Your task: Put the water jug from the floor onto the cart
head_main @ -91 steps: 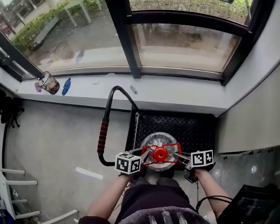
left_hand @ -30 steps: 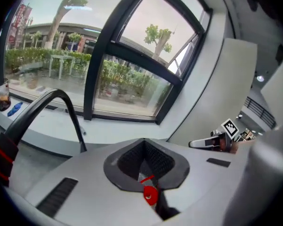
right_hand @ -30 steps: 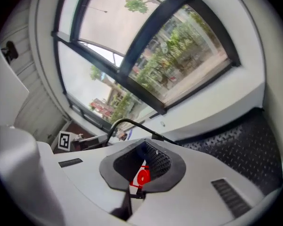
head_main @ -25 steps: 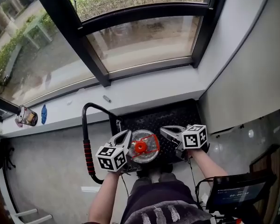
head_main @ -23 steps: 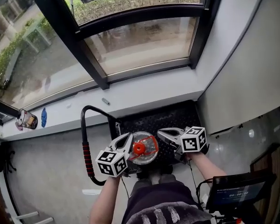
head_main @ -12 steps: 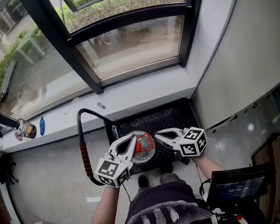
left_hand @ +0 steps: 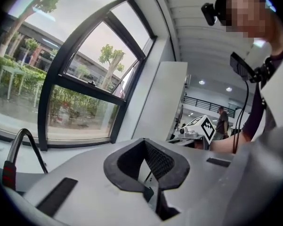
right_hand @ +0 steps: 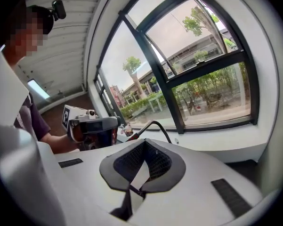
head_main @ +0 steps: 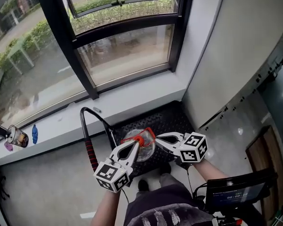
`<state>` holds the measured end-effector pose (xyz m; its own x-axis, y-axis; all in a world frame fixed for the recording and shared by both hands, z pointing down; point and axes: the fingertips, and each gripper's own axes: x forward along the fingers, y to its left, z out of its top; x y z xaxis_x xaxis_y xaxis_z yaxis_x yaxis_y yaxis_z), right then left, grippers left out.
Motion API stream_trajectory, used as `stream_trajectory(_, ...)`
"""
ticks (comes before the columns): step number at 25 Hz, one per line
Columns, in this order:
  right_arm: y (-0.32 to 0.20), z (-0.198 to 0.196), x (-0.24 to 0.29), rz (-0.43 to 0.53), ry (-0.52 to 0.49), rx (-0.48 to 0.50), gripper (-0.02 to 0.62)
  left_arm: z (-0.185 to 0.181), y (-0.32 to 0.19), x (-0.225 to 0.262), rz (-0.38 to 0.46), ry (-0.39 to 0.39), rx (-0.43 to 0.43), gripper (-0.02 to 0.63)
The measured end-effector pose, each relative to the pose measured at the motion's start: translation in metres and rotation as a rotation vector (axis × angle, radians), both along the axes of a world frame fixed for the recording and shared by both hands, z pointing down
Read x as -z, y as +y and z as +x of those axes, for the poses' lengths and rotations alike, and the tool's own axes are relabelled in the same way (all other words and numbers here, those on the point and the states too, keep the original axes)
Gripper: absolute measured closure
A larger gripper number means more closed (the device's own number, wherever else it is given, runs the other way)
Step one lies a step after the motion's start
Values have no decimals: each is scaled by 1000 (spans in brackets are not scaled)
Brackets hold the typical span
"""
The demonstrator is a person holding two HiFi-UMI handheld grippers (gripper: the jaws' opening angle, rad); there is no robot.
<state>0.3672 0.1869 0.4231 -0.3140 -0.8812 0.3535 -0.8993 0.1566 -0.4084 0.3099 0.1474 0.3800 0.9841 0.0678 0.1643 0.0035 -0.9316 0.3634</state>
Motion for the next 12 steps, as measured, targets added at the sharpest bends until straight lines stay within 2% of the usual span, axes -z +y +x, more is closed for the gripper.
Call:
stream_trajectory(6, 20, -47, 21, 17, 23, -25, 598, -21, 30, -2, -51, 16, -107, 612)
stream_trajectory(12, 60, -44, 34, 4, 51, -82, 598, -15, 65, 3, -80, 11, -170, 612)
